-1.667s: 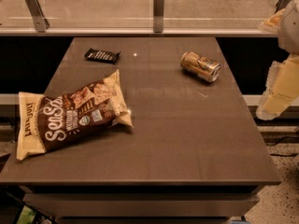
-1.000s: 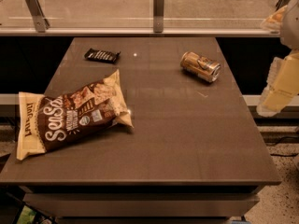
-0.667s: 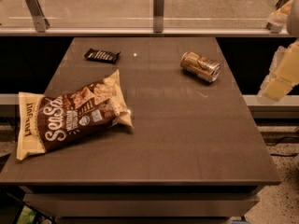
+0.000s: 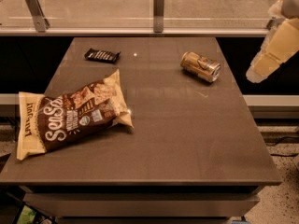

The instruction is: Place orange can upright

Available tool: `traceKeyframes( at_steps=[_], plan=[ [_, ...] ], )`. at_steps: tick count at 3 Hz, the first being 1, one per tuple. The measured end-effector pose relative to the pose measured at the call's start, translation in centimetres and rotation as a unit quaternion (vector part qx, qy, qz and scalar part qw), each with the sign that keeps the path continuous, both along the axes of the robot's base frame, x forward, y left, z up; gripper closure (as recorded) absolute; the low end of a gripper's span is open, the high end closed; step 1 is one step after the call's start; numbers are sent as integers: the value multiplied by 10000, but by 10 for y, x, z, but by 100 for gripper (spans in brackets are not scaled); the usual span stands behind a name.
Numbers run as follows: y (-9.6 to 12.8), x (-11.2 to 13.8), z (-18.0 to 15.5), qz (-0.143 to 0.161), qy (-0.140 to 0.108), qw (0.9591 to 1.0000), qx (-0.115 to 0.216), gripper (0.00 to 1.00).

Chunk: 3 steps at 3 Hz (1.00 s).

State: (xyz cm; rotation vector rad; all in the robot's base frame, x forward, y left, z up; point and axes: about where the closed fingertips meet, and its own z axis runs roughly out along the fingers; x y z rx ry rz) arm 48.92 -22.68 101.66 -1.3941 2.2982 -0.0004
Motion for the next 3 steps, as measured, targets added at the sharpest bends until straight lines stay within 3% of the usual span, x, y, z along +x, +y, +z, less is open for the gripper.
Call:
traceKeyframes(
  at_steps=[3],
  plan=[
    [22, 53, -8, -222, 378, 9990, -21, 0]
  ],
)
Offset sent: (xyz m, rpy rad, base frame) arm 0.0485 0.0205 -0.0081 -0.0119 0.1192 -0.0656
